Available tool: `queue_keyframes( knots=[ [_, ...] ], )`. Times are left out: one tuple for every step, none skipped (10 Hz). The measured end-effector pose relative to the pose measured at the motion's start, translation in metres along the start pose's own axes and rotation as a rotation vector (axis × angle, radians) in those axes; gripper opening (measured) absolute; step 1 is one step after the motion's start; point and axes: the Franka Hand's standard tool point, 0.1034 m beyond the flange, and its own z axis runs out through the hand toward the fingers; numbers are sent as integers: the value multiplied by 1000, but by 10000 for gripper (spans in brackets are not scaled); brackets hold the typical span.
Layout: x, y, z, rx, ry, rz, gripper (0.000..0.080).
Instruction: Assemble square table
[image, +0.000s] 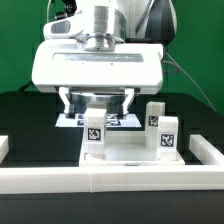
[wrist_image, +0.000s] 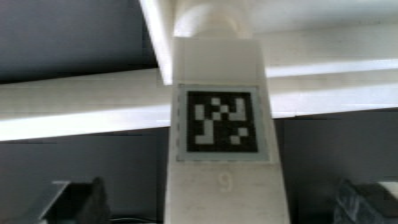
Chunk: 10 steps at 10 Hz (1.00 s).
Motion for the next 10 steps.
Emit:
queue_keyframes(
  knots=[
    [0,0,0,0,0,0,648],
    [0,0,0,0,-1,-1,649],
    [0,3,0,-2,-5,-4,649],
    [2,3,-2,1,-11,-3,649],
    [8,2,-6,2,-4,-3,649],
    [9,3,-7,2,-7,-1,649],
    [9,3,-8,8,-33,1,649],
    [10,3,-8,8,-29,1,649],
    [4,0,-6,19,-80,2,649],
    [4,-3,-6,41,-172,6,649]
  ],
)
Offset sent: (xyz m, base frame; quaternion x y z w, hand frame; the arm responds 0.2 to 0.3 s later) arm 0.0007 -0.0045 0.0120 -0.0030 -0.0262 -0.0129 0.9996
